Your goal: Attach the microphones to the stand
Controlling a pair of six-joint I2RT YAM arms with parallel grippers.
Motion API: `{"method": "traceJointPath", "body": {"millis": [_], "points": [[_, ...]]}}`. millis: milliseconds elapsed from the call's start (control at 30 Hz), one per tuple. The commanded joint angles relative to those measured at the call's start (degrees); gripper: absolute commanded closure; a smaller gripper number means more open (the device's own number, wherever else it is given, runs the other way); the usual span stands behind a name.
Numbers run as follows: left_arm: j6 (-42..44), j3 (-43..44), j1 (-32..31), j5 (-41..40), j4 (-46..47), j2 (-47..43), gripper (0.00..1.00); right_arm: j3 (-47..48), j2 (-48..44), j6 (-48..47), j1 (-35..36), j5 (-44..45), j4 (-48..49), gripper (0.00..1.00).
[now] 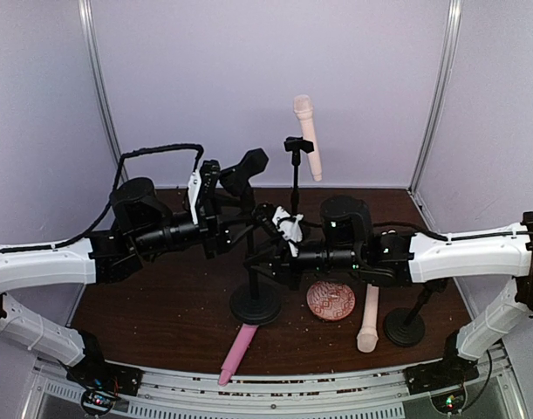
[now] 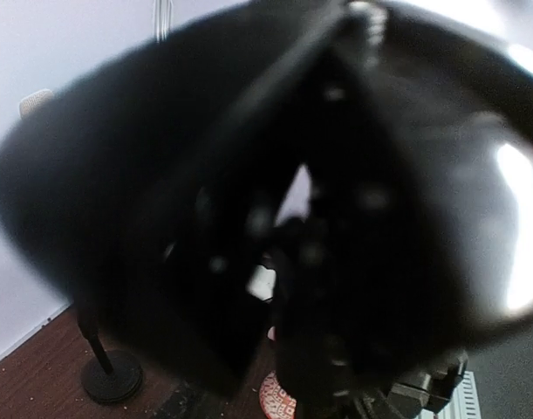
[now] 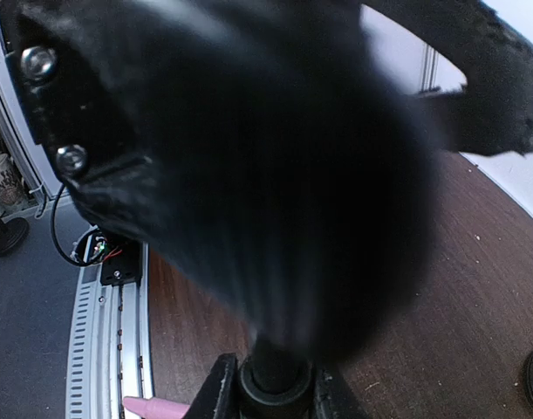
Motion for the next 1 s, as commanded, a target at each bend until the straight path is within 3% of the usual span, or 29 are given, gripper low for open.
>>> {"method": "traceJointPath", "body": {"millis": [0,233,300,400,533,733,967], "points": [[0.03,-0.57,0.62,-0.88,1.34,0.05,0.65,3.87,-0.27,-1.91,0.82,1.42,2.96,1.00],[-0.16,-1.72,1.32,2.55,4.82,0.44,0.97,3.84,-0.56,-2.04,1.04,2.82,2.47,0.97],[-0.03,-1.87,1.62,5.76,6.44,0.78,1.00,3.88,-0.94,-2.51,0.95,2.35,1.66,0.85],[1.32,-1.93,2.37,8.66,7.17,1.04,1.00,4.16,-1.84,-2.74,1.01,1.76,-2.06,0.53],[4.13,-1.77,4.41,10.90,6.49,1.22,1.00,1.95,-4.52,-1.29,1.04,2.61,-7.61,0.37],[5.46,0.28,7.69,12.93,5.01,2.21,1.00,-9.40,-13.19,2.55,1.27,6.04,-7.57,0.32],[8.21,6.65,12.87,19.80,1.80,8.72,1.00,-25.26,-19.73,11.63,1.66,6.94,5.18,0.33]]}}
